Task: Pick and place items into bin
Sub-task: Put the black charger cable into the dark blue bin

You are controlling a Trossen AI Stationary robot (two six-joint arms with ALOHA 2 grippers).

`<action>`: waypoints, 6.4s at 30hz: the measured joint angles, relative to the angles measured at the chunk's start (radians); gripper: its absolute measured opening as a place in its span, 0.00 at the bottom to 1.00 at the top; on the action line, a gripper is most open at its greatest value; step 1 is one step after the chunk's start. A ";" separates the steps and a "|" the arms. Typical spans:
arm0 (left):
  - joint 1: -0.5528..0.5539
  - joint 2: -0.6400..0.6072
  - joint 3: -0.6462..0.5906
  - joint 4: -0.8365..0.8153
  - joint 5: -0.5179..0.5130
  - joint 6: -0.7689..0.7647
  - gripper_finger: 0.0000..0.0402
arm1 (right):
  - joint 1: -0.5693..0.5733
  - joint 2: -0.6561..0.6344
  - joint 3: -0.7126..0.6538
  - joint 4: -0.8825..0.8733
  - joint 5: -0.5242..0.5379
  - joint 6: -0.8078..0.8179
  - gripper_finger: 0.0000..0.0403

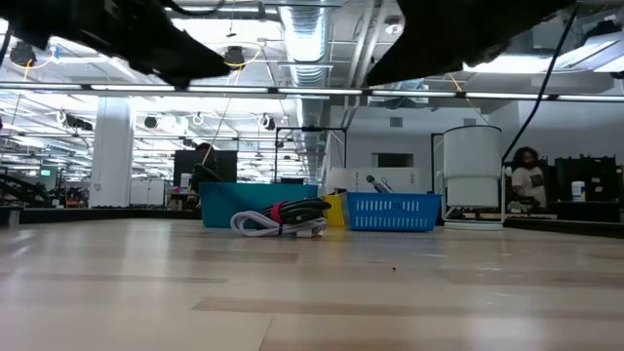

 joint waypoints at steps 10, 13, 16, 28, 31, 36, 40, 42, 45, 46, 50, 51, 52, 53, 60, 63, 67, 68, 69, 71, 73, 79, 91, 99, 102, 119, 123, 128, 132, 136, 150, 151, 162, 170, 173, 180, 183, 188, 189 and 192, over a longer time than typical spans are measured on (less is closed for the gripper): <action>0.074 0.240 0.339 -0.512 0.212 -0.021 0.28 | 0.063 0.052 -0.020 -0.004 0.125 0.069 0.34; 0.076 0.312 0.430 -0.636 0.203 0.013 0.28 | 0.062 0.052 -0.020 -0.015 0.127 0.068 0.35; 0.076 0.387 0.503 -0.738 0.201 0.066 0.28 | 0.066 0.052 -0.020 -0.036 0.127 0.068 0.34; 0.076 0.566 0.609 -0.845 -0.073 0.306 0.28 | 0.069 0.052 -0.020 -0.053 0.128 0.068 0.37; 0.077 0.579 0.609 -0.837 -0.099 0.404 0.28 | 0.069 0.052 -0.020 -0.053 0.128 0.068 0.37; 0.077 0.577 0.609 -0.833 -0.104 0.463 0.28 | 0.069 0.052 -0.020 -0.057 0.128 0.068 0.37; 0.077 0.575 0.609 -0.823 -0.103 0.462 0.28 | 0.069 0.052 -0.020 -0.057 0.127 0.068 0.36; 0.077 0.575 0.608 -0.794 -0.108 0.462 0.28 | 0.069 0.052 -0.020 -0.057 0.127 0.068 0.36; 0.077 0.575 0.608 -0.766 -0.106 0.393 0.28 | 0.069 0.052 -0.020 -0.057 0.127 0.068 0.36; 0.077 0.575 0.608 -0.765 -0.101 0.358 0.28 | 0.069 0.052 -0.020 -0.057 0.127 0.068 0.36; 0.077 0.575 0.608 -0.766 0.001 0.369 0.28 | 0.069 0.052 -0.020 -0.057 0.127 0.068 0.35; 0.077 0.575 0.608 -0.767 0.042 0.387 0.28 | 0.069 0.052 -0.020 -0.057 0.127 0.068 0.35; 0.077 0.575 0.608 -0.766 0.072 0.396 0.28 | 0.069 0.052 -0.020 -0.057 0.127 0.068 0.35; 0.076 0.575 0.608 -0.764 0.099 0.401 0.28 | 0.069 0.052 -0.020 -0.057 0.127 0.068 0.35; 0.082 0.575 0.608 -0.738 0.129 0.447 0.28 | 0.069 0.052 -0.020 -0.050 0.125 0.068 0.35; 0.082 0.575 0.608 -0.731 0.129 0.444 0.28 | 0.069 0.052 -0.020 -0.049 0.125 0.069 0.35; 0.083 0.575 0.608 -0.717 0.129 0.416 0.28 | 0.069 0.052 -0.020 -0.042 0.120 0.069 0.35; 0.084 0.575 0.608 -0.718 0.129 0.415 0.29 | 0.069 0.052 -0.020 -0.041 0.118 0.069 0.35; 0.084 0.575 0.608 -0.721 0.129 0.417 0.29 | 0.069 0.052 -0.020 -0.041 0.117 0.071 0.35; 0.086 0.575 0.608 -0.730 0.130 0.427 0.30 | 0.070 0.052 -0.020 -0.041 0.110 0.078 0.35; 0.094 0.575 0.608 -0.736 0.139 0.436 0.32 | 0.070 0.052 -0.020 -0.041 0.099 0.078 0.35; 0.136 0.575 0.607 -0.753 0.170 0.487 0.41 | 0.070 0.052 -0.020 -0.041 0.098 0.103 0.35; 0.239 0.575 0.607 -0.750 0.312 0.571 0.52 | 0.070 0.052 -0.020 -0.041 0.098 0.104 0.35; 0.276 0.641 0.607 -0.702 0.355 0.569 0.53 | 0.069 0.052 -0.019 -0.042 0.098 0.104 0.36; 0.276 0.683 0.607 -0.690 0.355 0.573 0.53 | 0.069 0.052 -0.019 -0.046 0.098 0.103 0.36; 0.277 0.771 0.608 -0.630 0.316 0.621 0.53 | 0.069 0.052 -0.019 -0.045 0.097 0.104 0.36; 0.277 0.771 0.608 -0.630 0.313 0.621 0.53 | 0.069 0.052 -0.019 -0.043 0.097 0.104 0.35; 0.277 0.771 0.608 -0.630 0.312 0.611 0.53 | 0.069 0.052 -0.019 -0.042 0.097 0.104 0.35; 0.277 0.762 0.608 -0.634 0.312 0.595 0.53 | 0.069 0.052 -0.019 -0.042 0.097 0.104 0.36; 0.277 0.748 0.618 -0.648 0.313 0.587 0.53 | 0.069 0.052 -0.019 -0.042 0.097 0.104 0.35; 0.277 0.744 0.652 -0.657 0.313 0.585 0.53 | 0.069 0.052 -0.019 -0.043 0.097 0.104 0.35; 0.277 0.744 0.652 -0.662 0.313 0.585 0.53 | 0.069 0.052 -0.019 -0.043 0.097 0.104 0.35; 0.289 0.744 0.652 -0.674 0.314 0.591 0.53 | 0.069 0.052 -0.019 -0.042 0.097 0.104 0.35; 0.320 0.744 0.652 -0.679 0.360 0.573 0.53 | 0.069 0.052 -0.019 -0.042 0.097 0.104 0.35; 0.320 0.747 0.652 -0.677 0.373 0.570 0.53 | 0.069 0.052 -0.019 -0.042 0.097 0.104 0.35; 0.320 0.770 0.641 -0.681 0.372 0.569 0.53 | 0.069 0.052 -0.019 -0.040 0.097 0.104 0.34; 0.320 0.786 0.643 -0.665 0.371 0.568 0.53 | 0.069 0.052 -0.020 -0.037 0.097 0.104 0.35; 0.320 0.803 0.642 -0.661 0.372 0.564 0.52 | 0.069 0.052 -0.020 -0.037 0.098 0.104 0.35; 0.320 0.806 0.642 -0.659 0.372 0.564 0.52 | 0.069 0.052 -0.020 -0.037 0.098 0.104 0.35; 0.320 0.816 0.642 -0.666 0.372 0.561 0.49 | 0.069 0.052 -0.020 -0.037 0.098 0.104 0.34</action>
